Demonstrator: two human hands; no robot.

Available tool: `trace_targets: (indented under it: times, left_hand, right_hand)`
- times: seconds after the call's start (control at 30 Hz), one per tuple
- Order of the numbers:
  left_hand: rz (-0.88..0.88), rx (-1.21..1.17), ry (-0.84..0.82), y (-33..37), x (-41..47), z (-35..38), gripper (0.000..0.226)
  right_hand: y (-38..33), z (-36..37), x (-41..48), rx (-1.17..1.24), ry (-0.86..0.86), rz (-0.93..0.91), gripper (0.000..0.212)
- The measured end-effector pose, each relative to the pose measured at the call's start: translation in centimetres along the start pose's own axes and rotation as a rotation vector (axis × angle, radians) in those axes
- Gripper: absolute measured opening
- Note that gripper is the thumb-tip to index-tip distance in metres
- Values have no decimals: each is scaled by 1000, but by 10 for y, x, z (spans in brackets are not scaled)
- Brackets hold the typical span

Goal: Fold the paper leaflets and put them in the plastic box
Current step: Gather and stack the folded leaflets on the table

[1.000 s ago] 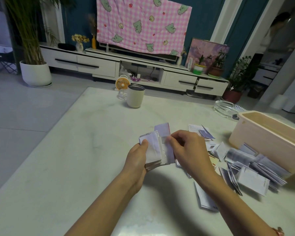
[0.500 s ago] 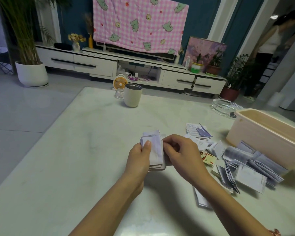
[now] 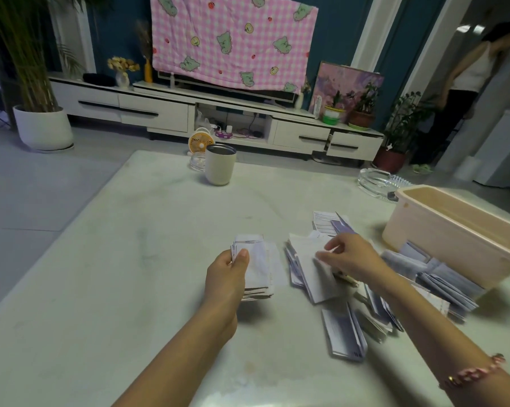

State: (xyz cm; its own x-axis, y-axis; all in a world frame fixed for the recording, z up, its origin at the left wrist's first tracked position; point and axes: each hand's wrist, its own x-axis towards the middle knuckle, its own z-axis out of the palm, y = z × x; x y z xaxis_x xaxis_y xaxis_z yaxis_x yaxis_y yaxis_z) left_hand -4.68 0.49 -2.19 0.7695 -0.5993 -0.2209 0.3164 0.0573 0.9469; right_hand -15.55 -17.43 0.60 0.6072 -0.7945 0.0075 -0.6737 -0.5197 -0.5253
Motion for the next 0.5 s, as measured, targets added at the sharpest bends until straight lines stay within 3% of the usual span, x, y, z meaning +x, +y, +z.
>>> trace_targets:
  times: [0.17, 0.37, 0.5]
  left_hand:
    - [-27, 21, -77, 2, -4, 4, 19]
    - [-43, -14, -108, 1, -1, 2, 21]
    - [-86, -86, -116, 2, 1, 2, 25]
  right_hand:
    - [-5, 12, -10, -132, -122, 135, 47]
    - [2, 12, -10, -57, -59, 66, 26]
    - [-2, -3, -19, 185, 18, -4, 18]
